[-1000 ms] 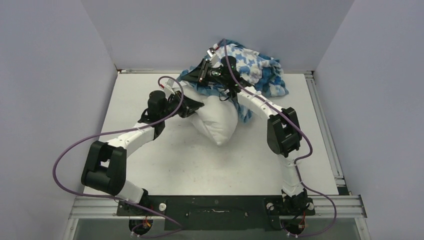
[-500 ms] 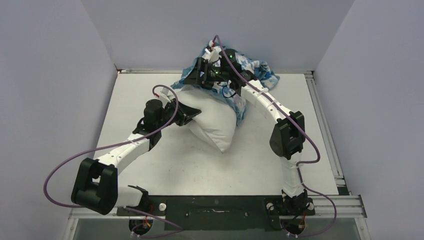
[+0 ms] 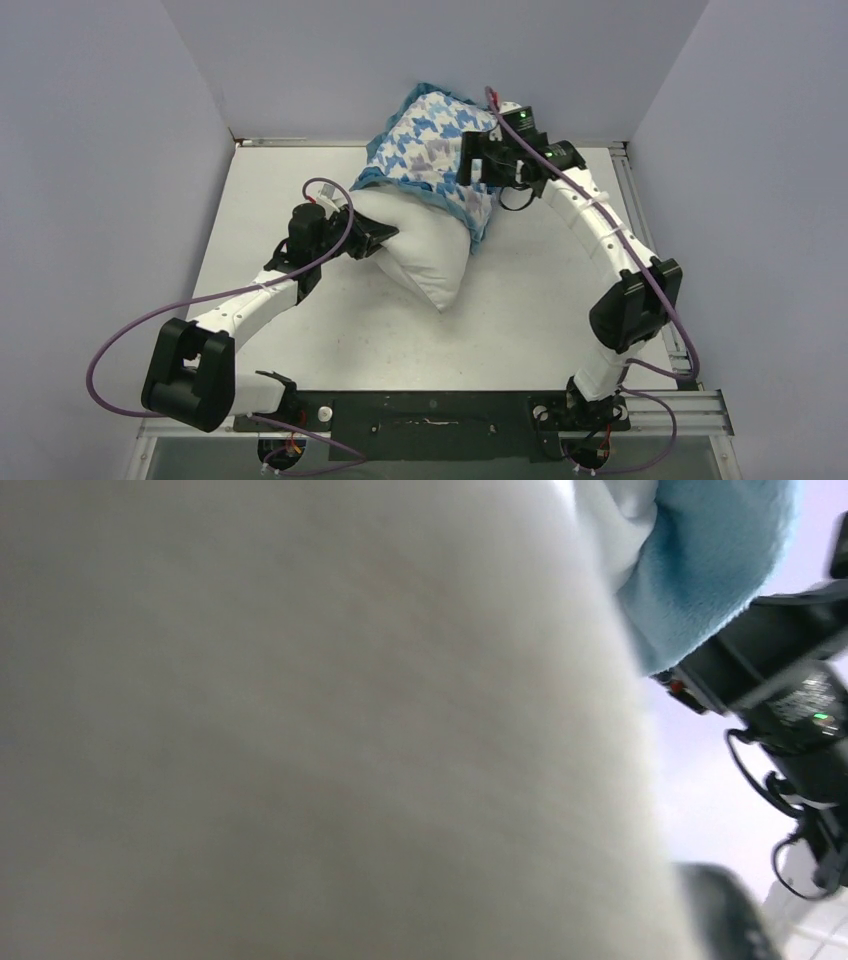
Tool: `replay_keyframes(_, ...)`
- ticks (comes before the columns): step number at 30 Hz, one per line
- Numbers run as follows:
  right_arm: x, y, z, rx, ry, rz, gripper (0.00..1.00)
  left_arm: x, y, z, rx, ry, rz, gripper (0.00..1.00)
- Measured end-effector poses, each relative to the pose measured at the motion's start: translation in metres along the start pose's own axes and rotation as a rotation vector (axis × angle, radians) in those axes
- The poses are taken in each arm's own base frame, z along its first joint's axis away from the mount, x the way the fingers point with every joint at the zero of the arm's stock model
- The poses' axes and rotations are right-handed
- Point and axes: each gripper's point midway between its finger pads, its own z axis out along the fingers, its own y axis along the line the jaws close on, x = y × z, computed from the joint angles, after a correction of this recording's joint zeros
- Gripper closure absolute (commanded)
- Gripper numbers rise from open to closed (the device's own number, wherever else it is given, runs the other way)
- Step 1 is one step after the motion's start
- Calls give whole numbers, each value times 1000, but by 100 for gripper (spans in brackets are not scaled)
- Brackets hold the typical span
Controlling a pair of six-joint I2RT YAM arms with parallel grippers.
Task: Put the pillow into the pillowcase
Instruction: Stuff the pillow into the pillowcase.
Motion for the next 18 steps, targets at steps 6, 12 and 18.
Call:
replay_keyframes(6,32,-87,3,149,65,66,10,1,2,0,-8,5,-3,100)
replay_keyframes(12,60,-70,57,-3,157,82,42,0,3,0,-10,7,-5,100)
replay_keyframes(18,62,-41,72,-194,175,145,95,-1,6,-1,-23,6,-12,100)
